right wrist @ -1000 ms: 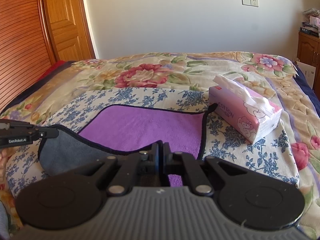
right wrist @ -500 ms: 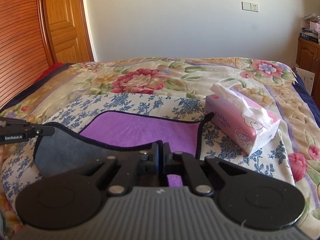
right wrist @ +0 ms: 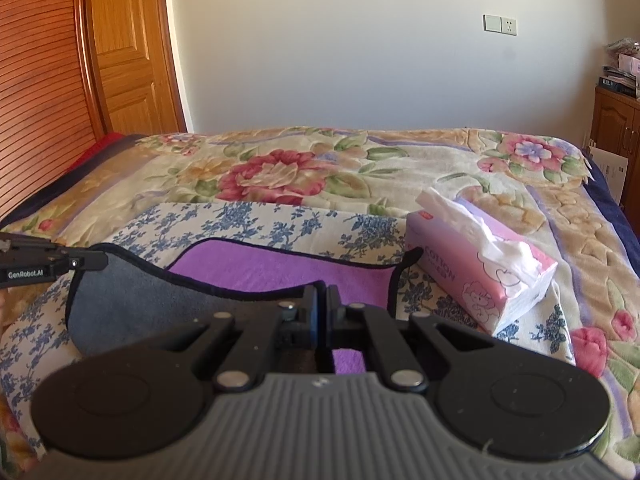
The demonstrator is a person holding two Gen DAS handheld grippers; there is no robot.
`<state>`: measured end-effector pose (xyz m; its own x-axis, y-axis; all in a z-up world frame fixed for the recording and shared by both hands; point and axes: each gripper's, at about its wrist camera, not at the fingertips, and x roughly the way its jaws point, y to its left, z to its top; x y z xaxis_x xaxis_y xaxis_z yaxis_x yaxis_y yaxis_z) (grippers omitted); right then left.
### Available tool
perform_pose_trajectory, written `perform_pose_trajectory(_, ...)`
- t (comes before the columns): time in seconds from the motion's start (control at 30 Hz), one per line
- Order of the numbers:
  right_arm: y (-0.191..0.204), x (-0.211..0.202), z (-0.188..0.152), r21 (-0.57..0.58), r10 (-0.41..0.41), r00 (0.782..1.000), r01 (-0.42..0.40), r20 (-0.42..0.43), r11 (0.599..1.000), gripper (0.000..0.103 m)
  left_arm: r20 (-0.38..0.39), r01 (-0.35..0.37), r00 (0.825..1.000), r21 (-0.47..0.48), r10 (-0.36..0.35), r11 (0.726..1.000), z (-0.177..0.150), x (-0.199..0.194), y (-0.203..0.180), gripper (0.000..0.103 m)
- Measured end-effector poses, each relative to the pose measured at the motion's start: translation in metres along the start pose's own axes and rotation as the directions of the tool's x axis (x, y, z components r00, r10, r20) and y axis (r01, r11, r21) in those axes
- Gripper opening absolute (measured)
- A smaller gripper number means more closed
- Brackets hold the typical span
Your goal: Fold towel
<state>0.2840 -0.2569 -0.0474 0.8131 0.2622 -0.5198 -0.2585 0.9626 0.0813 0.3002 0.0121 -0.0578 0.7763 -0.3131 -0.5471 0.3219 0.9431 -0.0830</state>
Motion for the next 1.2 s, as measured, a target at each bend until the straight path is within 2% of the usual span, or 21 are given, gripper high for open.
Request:
perform_pose_trajectory(0.57,-0.006,0.02,0.02,-0.042,-0.015,0.999,0.016,0.033,0.999,0.005,0.023,-0.017,1.0,0.026,0.016,1.0,0.023,0.023,0.001,0.006)
perform_pose_trajectory(1.2,-0.022,0.051,0.028,-0.057,-0.049,0.998,0.051,0.035,0.997,0.005,0.036,-0.05,0.998,0.058,0.048,0.997,0.041,0.061,0.006,0.006)
